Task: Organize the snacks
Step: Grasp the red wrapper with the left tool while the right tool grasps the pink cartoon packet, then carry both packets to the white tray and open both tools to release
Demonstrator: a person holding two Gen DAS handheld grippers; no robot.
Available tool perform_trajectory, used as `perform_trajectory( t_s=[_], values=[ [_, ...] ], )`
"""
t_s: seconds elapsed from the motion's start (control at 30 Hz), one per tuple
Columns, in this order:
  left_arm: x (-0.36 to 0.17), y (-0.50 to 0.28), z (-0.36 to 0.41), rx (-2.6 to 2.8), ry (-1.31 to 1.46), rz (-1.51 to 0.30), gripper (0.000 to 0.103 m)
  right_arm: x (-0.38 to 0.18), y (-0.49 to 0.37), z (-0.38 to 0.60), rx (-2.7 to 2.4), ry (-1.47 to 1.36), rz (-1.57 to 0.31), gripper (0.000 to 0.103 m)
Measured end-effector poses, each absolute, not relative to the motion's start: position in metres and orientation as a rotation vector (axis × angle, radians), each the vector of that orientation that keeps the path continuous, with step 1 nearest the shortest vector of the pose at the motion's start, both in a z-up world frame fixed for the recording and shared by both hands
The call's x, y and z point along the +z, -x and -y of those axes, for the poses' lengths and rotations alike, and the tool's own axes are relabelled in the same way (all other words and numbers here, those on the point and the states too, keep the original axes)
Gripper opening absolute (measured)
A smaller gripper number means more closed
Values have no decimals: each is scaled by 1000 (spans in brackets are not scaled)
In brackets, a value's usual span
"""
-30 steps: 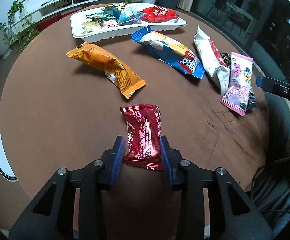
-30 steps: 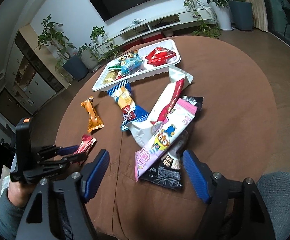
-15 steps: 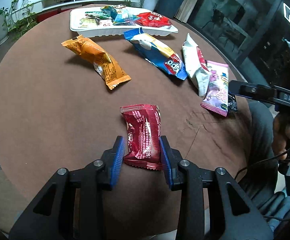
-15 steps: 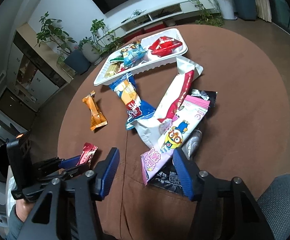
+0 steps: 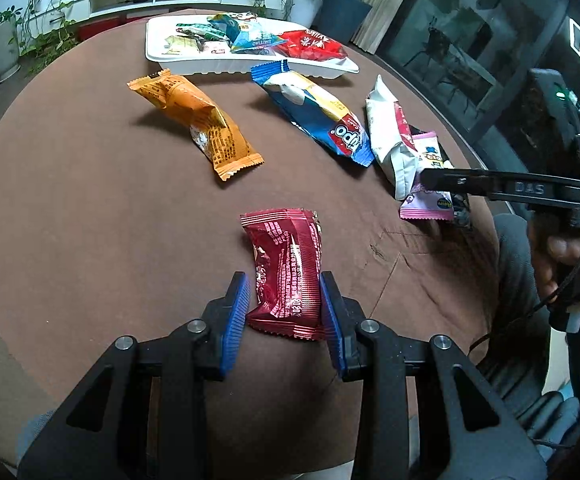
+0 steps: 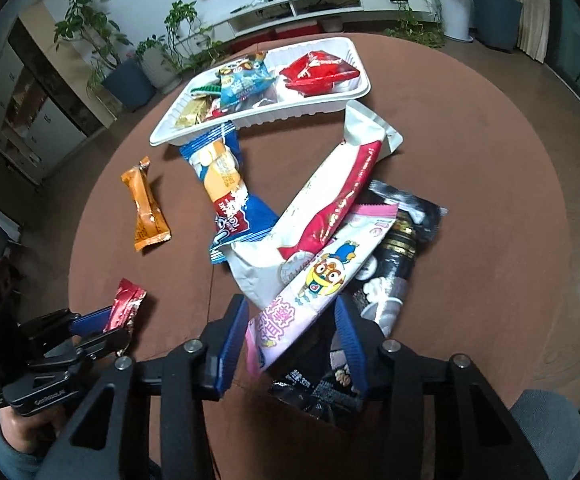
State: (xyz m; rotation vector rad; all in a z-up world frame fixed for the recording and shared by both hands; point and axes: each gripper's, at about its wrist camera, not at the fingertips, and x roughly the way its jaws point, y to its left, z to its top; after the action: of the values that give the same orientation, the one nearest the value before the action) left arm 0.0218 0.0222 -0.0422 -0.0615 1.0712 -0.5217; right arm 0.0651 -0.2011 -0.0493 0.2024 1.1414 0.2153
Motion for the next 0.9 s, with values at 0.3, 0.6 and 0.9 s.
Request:
perform_trajectory(
  t_s=[0.3, 0.6, 0.9],
  values=[
    [-42, -21, -27, -521, 82, -1066, 33, -61, -74, 213, 212, -272, -1166, 42],
    [-40, -20, -31, -525, 103, -1063, 33, -61, -66, 226, 215, -317, -1135, 20],
    [-35, -20, -27, -536, 123, -1056, 33, -48, -44, 228, 251, -358, -1107, 14]
  ],
)
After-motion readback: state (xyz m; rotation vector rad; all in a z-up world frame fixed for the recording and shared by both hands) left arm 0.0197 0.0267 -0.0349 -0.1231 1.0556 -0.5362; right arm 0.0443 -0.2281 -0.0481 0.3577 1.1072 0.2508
